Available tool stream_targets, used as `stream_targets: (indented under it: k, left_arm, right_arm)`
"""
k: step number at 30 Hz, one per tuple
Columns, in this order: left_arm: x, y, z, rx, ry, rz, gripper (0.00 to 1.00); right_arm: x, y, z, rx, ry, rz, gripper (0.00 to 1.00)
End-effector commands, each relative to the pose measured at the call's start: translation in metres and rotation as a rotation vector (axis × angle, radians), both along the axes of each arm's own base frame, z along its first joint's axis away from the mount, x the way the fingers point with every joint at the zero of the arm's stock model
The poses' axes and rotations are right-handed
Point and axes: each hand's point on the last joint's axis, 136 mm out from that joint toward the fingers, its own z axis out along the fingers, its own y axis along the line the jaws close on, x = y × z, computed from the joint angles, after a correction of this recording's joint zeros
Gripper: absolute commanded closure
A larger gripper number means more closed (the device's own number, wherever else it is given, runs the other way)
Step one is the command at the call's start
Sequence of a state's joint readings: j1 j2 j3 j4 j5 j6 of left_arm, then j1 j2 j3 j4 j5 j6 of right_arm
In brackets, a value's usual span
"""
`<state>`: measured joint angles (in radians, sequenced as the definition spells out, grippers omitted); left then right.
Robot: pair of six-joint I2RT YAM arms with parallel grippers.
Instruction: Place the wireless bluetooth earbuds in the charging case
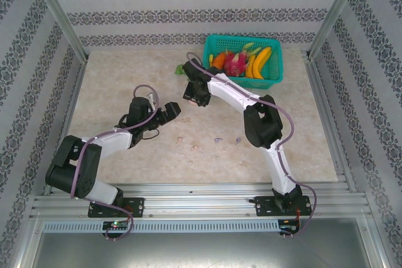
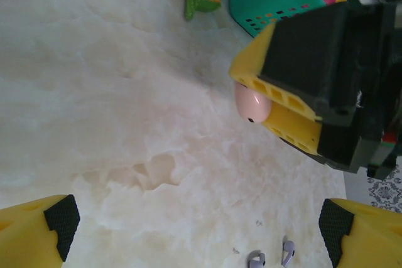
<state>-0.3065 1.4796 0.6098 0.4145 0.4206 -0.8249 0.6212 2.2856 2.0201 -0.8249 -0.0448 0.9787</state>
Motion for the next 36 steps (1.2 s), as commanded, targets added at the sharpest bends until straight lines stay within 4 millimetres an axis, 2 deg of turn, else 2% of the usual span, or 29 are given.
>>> stream_targets:
  k: [1, 8, 13, 19, 26, 36]
  left_arm:
    - [0.011, -0.011, 0.018, 0.004, -0.118, -0.013, 0.0]
    - [0.016, -0.017, 0.008, 0.004, -0.122, 0.028, 0.06]
    - [0.022, -0.023, 0.002, -0.011, -0.131, 0.049, 0.21]
    - [0.032, -0.034, -0.001, -0.029, -0.138, 0.051, 0.32]
    - [0.042, -0.045, -0.002, -0.057, -0.147, 0.054, 0.37]
    - [0.052, -0.056, -0.002, -0.076, -0.159, 0.064, 0.43]
  right_arm:
    - [0.003, 0.004, 0.031, 0.108, -0.016, -0.072, 0.49]
    - [0.003, 0.01, 0.036, 0.218, 0.014, -0.153, 0.49]
    - [0.0, 0.01, 0.039, 0.289, 0.035, -0.205, 0.49]
    - [-0.003, 0.015, 0.041, 0.383, 0.048, -0.258, 0.5]
    - [-0.005, 0.016, 0.048, 0.395, 0.041, -0.262, 0.5]
    - [-0.011, 0.019, 0.048, 0.397, 0.048, -0.252, 0.51]
